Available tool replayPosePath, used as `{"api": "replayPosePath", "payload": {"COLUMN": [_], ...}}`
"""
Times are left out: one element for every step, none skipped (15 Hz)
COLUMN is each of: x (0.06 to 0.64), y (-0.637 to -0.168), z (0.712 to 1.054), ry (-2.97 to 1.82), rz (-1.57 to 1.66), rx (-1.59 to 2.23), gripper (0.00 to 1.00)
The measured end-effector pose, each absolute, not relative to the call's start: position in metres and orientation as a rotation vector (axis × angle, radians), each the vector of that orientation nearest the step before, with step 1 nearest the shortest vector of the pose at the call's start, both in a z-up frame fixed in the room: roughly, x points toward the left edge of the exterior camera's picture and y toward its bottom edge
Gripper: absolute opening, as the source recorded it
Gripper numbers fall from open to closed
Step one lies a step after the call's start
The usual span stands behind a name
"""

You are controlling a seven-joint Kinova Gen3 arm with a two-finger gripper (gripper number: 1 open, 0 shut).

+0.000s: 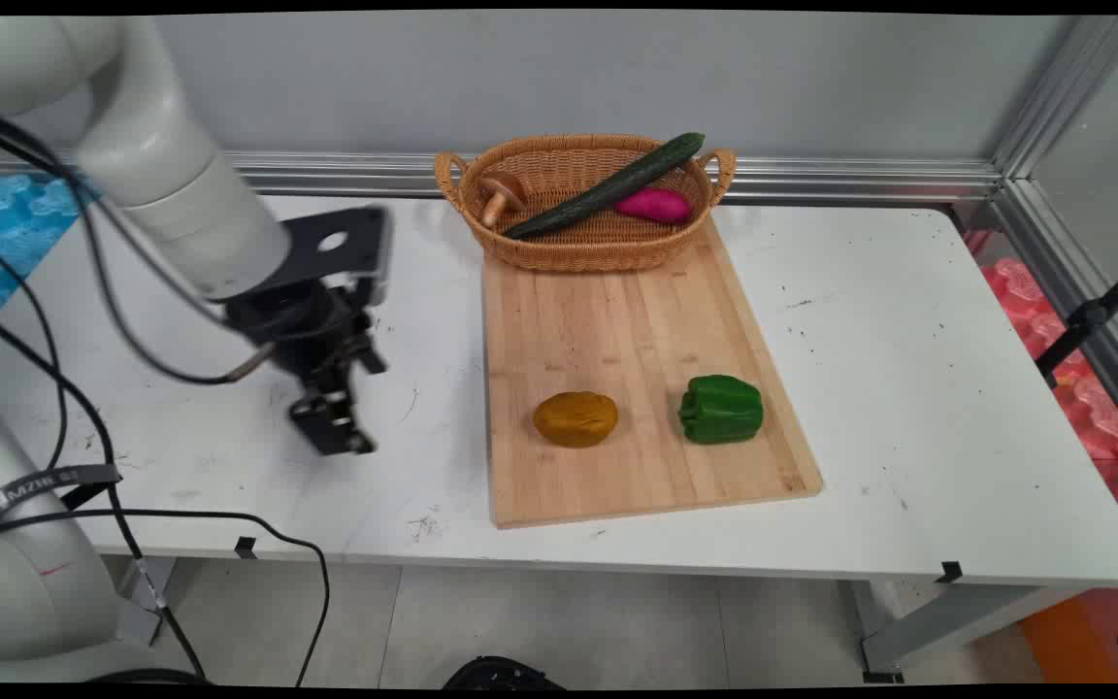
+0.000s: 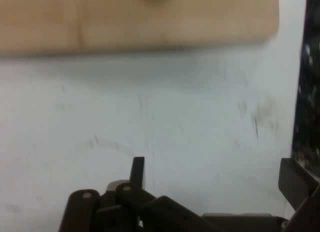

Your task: Pick up the potato from the cutting board

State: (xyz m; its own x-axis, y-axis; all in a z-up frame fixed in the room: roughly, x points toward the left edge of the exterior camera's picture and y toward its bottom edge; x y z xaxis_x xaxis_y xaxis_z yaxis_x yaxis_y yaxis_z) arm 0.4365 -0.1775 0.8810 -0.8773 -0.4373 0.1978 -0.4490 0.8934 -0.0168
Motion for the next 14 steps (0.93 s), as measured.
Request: {"api": "replayPosePath", "payload": {"x": [0.426, 0.416, 0.403, 0.392, 0.382, 0.376, 0.368, 0.363, 0.356, 0.349, 0.344, 0.340, 0.336, 0.332], "y": [-0.185, -0.191, -0.199, -0.205, -0.210, -0.213, -0.217, -0.220, -0.223, -0.226, -0.228, -0.229, -0.231, -0.233], "z": [0.884, 0.887, 0.890, 0.892, 0.894, 0.895, 0.896, 0.895, 0.894, 0.891, 0.887, 0.882, 0.876, 0.869], "ry": [-2.848, -2.829, -2.803, -2.781, -2.762, -2.749, -2.731, -2.720, -2.705, -2.688, -2.677, -2.670, -2.663, -2.656], "rz": [0.108, 0.121, 0.137, 0.149, 0.159, 0.165, 0.172, 0.176, 0.182, 0.188, 0.194, 0.201, 0.208, 0.217], "rx": [0.676, 0.675, 0.674, 0.673, 0.672, 0.674, 0.675, 0.677, 0.678, 0.677, 0.675, 0.673, 0.671, 0.670], "gripper": [1.00, 1.00, 1.00, 1.00, 1.00, 1.00, 1.00, 1.00, 1.00, 1.00, 1.00, 1.00, 1.00, 1.00]}}
